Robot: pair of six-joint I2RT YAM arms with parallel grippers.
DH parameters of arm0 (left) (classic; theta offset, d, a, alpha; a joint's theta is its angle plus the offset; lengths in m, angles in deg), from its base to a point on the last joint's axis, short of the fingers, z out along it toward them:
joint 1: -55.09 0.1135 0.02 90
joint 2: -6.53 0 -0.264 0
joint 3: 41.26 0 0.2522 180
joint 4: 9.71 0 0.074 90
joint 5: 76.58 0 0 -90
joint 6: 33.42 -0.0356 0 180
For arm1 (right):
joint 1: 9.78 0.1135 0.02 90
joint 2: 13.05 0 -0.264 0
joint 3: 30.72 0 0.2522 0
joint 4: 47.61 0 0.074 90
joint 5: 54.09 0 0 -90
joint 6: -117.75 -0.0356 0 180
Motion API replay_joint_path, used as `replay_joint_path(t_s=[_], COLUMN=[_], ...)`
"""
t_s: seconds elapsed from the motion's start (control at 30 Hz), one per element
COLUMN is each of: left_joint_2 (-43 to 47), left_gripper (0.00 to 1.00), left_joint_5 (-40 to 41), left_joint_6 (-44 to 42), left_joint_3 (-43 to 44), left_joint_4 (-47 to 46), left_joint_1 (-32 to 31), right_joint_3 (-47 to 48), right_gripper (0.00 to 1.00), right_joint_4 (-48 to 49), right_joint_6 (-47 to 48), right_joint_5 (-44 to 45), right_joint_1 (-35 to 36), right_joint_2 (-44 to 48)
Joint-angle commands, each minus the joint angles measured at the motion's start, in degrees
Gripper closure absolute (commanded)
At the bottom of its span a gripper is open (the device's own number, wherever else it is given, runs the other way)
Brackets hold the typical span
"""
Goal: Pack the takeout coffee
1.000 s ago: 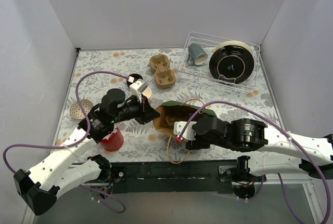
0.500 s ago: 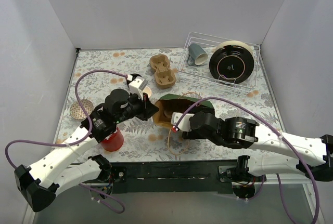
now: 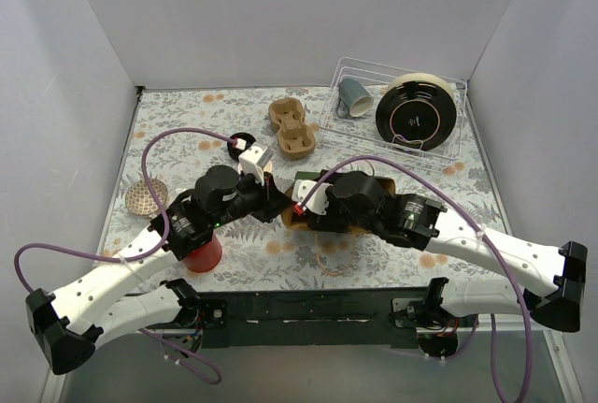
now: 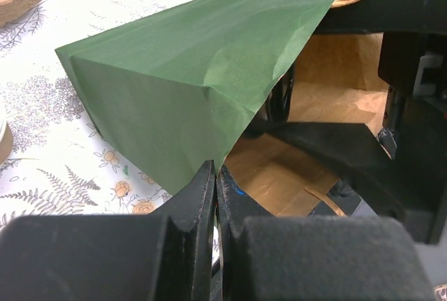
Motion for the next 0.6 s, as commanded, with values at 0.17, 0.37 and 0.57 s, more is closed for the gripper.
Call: replay_joint_path(t_s=[0.17, 0.37, 0.57], left_joint_2=[2.26, 1.56, 1.39], left_gripper=[1.0, 1.0, 1.0], left_joint_5=[3.63, -1.03, -0.86], left_joint_6=[-1.51, -1.86, -3.0], left_joint_3=[-0.57, -2.14, -2.85], left_joint_4=[0.91, -0.94, -1.29], left_joint_1=[-0.57, -0.83, -1.36], right_joint_3=[-2.83, -4.85, -6.52], right_gripper=[0.64, 0.64, 0.66], right_joint_4=[0.84, -5.25, -3.4], right_joint_6=[3.98, 2.22, 3.09], right_joint_5=[-9.61, -8.93, -1.19], right_joint_1=[-0.7, -0.7, -0.61], right_joint_2=[5.66, 6.99, 2.78])
